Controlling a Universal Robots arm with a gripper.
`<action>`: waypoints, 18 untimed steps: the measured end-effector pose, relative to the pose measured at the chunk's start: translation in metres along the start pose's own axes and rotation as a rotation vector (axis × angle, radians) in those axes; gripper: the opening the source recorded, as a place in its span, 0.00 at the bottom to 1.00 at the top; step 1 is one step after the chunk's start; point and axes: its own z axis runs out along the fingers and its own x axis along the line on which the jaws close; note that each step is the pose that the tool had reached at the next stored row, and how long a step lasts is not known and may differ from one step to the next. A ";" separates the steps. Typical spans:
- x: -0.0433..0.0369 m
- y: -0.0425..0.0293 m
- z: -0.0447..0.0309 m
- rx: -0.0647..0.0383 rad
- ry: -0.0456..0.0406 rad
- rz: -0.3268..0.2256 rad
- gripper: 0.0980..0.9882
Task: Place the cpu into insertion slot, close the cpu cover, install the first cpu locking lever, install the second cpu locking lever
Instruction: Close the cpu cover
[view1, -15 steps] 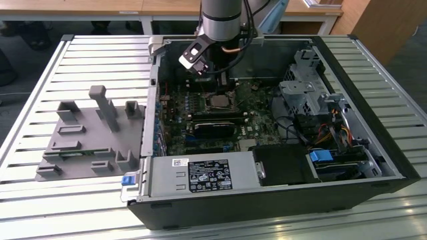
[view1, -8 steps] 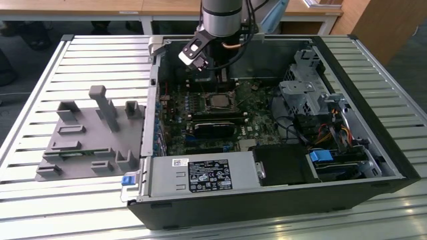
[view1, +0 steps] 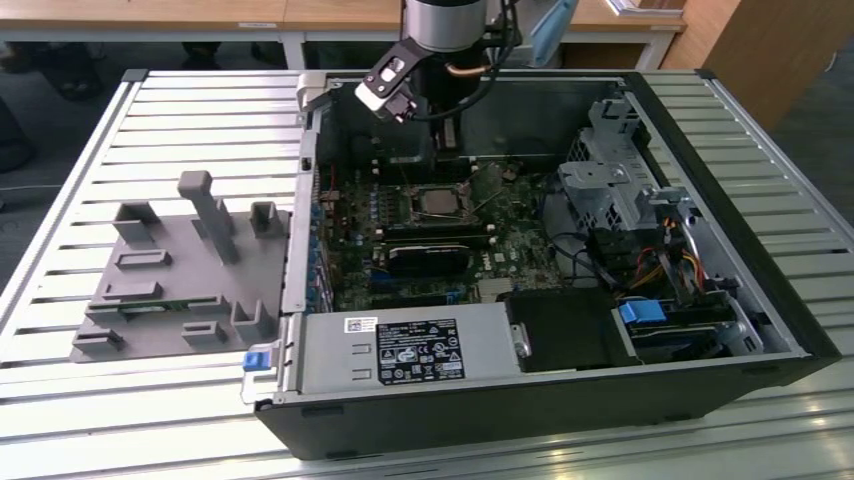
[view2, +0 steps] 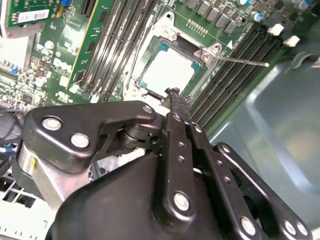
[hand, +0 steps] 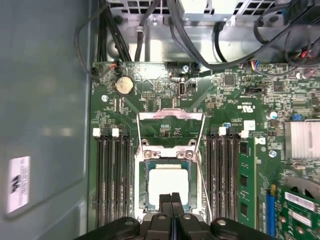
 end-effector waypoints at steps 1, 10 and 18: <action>0.0000 0.0001 -0.0023 0.000 -0.0001 0.000 0.01; -0.0068 0.0004 -0.0041 0.001 0.0002 0.000 0.01; -0.0085 0.0204 -0.0028 0.023 0.0009 0.001 0.01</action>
